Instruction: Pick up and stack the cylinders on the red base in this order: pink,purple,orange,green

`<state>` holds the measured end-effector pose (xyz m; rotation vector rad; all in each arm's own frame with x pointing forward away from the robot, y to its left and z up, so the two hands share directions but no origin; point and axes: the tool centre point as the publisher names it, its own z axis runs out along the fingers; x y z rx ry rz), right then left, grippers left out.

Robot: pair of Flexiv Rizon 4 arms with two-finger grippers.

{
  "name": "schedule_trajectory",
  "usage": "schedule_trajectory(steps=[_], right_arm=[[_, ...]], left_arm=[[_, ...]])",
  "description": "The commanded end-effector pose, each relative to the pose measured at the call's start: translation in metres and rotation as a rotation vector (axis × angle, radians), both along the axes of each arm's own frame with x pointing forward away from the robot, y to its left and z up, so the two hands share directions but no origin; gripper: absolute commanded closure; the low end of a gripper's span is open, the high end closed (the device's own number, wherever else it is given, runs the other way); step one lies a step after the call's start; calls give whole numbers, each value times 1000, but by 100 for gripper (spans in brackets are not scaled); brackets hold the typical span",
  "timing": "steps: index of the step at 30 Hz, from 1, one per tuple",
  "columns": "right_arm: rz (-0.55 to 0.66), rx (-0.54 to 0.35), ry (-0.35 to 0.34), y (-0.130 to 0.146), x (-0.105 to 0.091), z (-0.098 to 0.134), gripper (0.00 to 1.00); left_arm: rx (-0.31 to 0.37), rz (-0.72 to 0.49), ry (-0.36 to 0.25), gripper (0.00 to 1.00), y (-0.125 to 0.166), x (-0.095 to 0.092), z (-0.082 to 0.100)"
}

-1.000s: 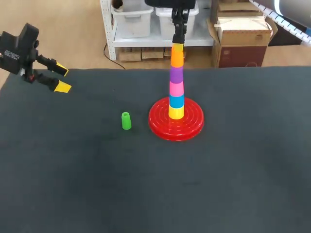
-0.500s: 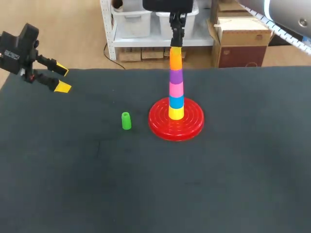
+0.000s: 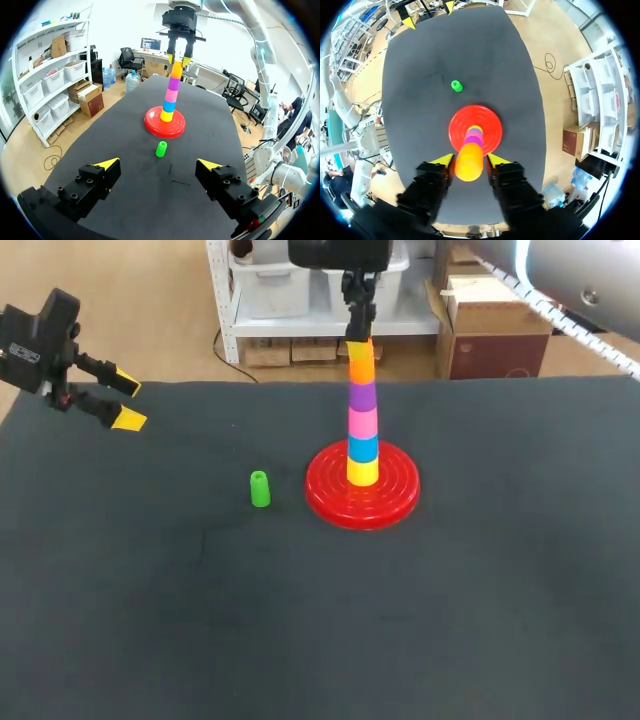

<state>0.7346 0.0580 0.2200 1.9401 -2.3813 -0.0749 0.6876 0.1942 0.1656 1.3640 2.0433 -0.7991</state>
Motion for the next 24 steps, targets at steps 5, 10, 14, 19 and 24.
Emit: schedule_trajectory(steps=[5, 10, 14, 19, 24], right_arm=[[82, -26, -102, 35, 1, 25, 0], [171, -12, -57, 78, 10, 4, 0], [226, 10, 2, 106, 7, -30, 0], [256, 37, 66, 125, 0, -72, 0], [300, 6, 94, 139, -14, -107, 0]], left_arm=[[-1, 0, -2, 0, 0, 0, -1], [-1, 0, -2, 0, 0, 0, -1], [-1, 0, -2, 0, 0, 0, -1], [-1, 0, -2, 0, 0, 0, -1], [-1, 0, -2, 0, 0, 0, -1]])
